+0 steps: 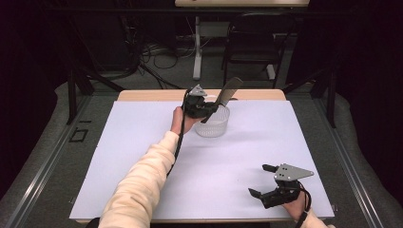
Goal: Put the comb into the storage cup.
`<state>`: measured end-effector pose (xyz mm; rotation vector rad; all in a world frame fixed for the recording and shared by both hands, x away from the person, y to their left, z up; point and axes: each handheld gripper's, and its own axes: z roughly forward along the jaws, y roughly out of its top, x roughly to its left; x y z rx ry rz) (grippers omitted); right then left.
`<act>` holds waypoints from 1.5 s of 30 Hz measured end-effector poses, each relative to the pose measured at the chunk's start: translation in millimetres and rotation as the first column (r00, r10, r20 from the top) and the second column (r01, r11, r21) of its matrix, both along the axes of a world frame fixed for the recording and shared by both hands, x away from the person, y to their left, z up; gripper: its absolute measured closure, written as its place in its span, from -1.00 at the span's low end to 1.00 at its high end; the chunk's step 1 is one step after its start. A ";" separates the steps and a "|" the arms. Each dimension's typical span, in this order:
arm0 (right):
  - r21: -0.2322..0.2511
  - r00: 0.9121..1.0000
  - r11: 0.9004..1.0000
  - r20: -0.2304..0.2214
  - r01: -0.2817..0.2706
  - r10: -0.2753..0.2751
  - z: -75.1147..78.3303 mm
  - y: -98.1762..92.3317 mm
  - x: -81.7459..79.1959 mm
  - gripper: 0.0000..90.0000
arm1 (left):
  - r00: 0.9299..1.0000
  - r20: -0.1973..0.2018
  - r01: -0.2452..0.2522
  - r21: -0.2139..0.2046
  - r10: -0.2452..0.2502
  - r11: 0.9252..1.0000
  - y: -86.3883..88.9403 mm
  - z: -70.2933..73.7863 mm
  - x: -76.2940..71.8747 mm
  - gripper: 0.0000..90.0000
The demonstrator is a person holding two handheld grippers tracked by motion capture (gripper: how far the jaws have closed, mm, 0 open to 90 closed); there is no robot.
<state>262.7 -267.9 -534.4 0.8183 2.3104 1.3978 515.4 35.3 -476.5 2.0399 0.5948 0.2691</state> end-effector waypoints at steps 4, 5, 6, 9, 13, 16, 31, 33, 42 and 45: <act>0.000 1.000 1.000 0.000 0.000 0.000 0.0 0.0 0.0 -0.97 | 1.000 0.001 0.001 0.005 -0.001 1.000 -0.7 -1.7 -0.1 0.61; -0.001 1.000 1.000 0.000 0.000 0.000 0.0 -0.1 0.1 -0.97 | 1.000 -0.002 0.003 0.007 -0.003 1.000 -0.8 -2.2 0.0 0.61; -0.003 1.000 1.000 -0.001 0.000 0.000 0.2 -0.2 -0.1 -0.97 | 1.000 -0.003 0.003 0.006 -0.003 1.000 -0.9 -2.8 0.0 0.61; -0.003 1.000 1.000 -0.001 0.000 0.000 0.3 -0.3 -0.2 -0.97 | 1.000 -0.006 0.010 -0.001 -0.010 1.000 -0.9 -4.9 -0.2 0.61; -0.001 1.000 1.000 0.001 -0.003 0.003 0.0 -0.1 0.0 -0.97 | 1.000 -0.015 0.012 0.006 -0.011 1.000 -0.3 -7.6 -0.3 0.61; -0.001 1.000 1.000 0.000 -0.003 0.003 0.0 -0.1 0.0 -0.97 | 1.000 -0.016 0.010 0.008 -0.010 1.000 -0.1 -9.1 -0.1 0.61; -0.003 1.000 1.000 -0.002 -0.002 0.002 0.1 -0.2 0.1 -0.97 | 0.999 -0.021 0.031 0.021 -0.031 0.999 -1.3 -10.7 -0.1 0.61; -0.001 1.000 1.000 0.000 -0.002 0.002 0.0 -0.1 0.1 -0.97 | 0.999 -0.020 0.031 0.023 -0.031 0.999 -1.6 -10.8 0.0 0.61; -0.003 1.000 1.000 -0.001 -0.001 0.001 0.1 -0.2 0.1 -0.97 | 0.999 -0.021 0.028 0.040 -0.027 0.999 -2.2 -10.3 0.0 0.61; -0.001 1.000 1.000 0.000 -0.001 0.001 0.0 -0.1 0.0 -0.97 | 0.999 -0.024 0.029 0.045 -0.028 0.999 -2.8 -11.0 -0.2 0.61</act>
